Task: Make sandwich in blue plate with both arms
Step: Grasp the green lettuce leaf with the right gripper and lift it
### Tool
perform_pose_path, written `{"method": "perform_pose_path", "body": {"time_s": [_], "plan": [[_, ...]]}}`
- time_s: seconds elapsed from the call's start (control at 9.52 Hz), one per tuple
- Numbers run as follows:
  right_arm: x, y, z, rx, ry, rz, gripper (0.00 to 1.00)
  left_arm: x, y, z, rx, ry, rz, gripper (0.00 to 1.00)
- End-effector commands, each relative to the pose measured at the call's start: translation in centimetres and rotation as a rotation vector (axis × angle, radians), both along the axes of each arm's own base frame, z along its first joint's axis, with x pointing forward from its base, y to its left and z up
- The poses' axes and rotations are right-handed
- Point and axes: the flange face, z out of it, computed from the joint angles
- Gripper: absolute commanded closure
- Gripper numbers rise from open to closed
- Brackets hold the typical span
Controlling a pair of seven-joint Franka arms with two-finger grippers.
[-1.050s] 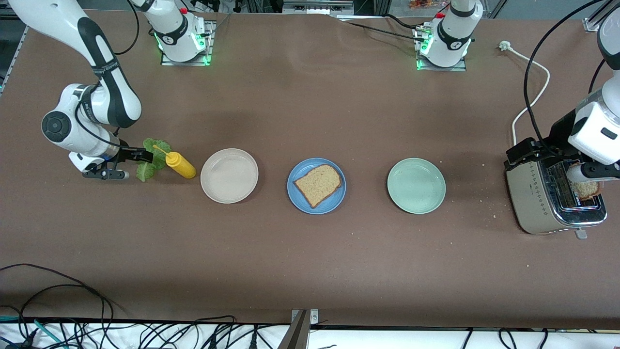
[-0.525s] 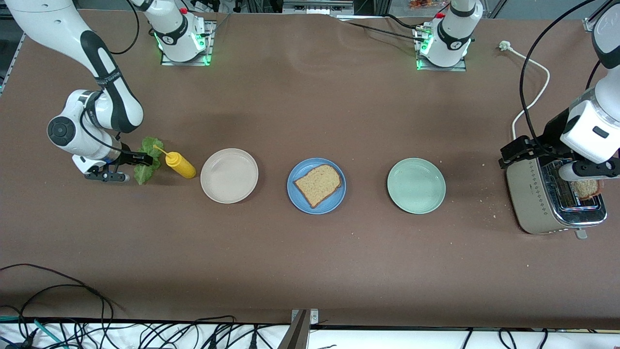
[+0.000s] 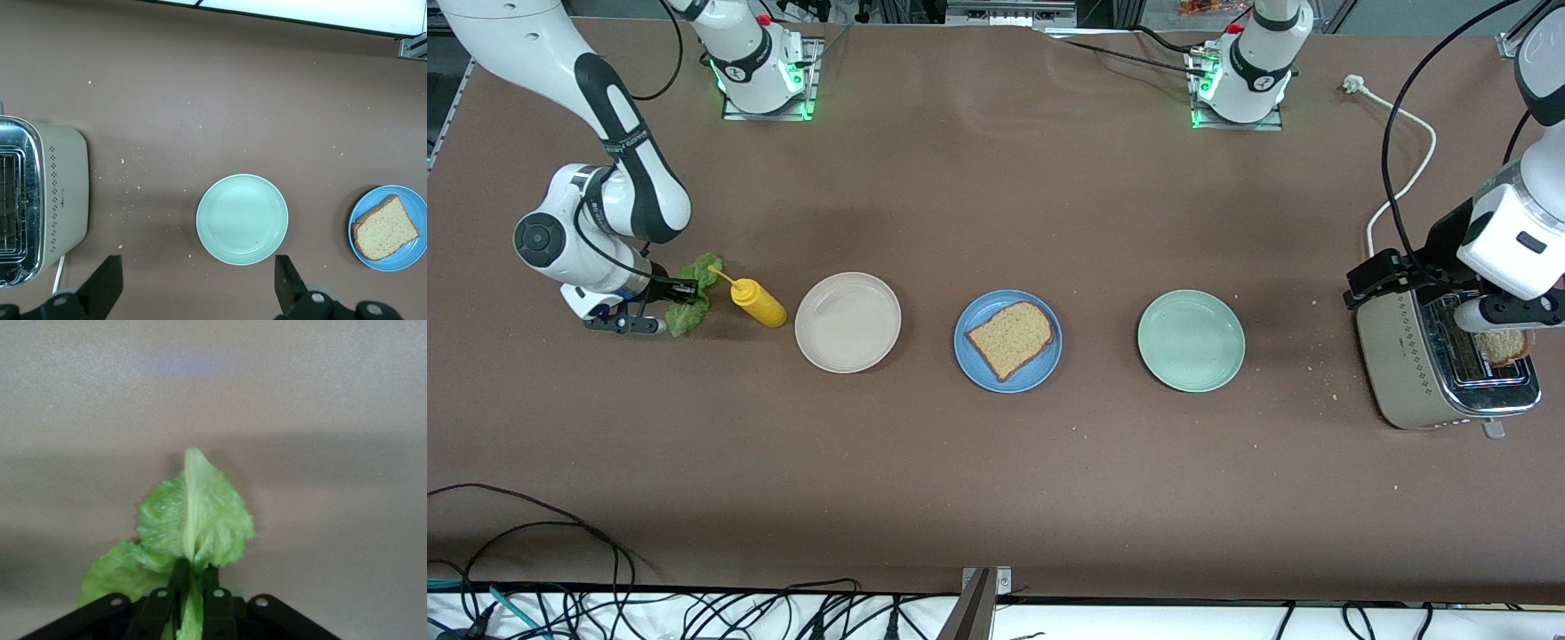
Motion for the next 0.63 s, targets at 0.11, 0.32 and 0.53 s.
{"method": "perform_pose_path", "body": {"time_s": [0.11,0.32,0.53], "plan": [[0.7,-1.0,0.4,-0.004,-0.016,0.009,1.00,-0.2,0.2,0.9,0.014,0.000,-0.011,0.00],[2.9,-1.3,3.7,0.008,0.007,0.074,1.00,-0.2,0.1,0.9,0.015,0.000,-0.013,0.00],[6.5,-1.6,9.5,0.024,0.086,0.097,1.00,-0.2,0.2,0.9,0.015,0.000,-0.011,0.00]]}}
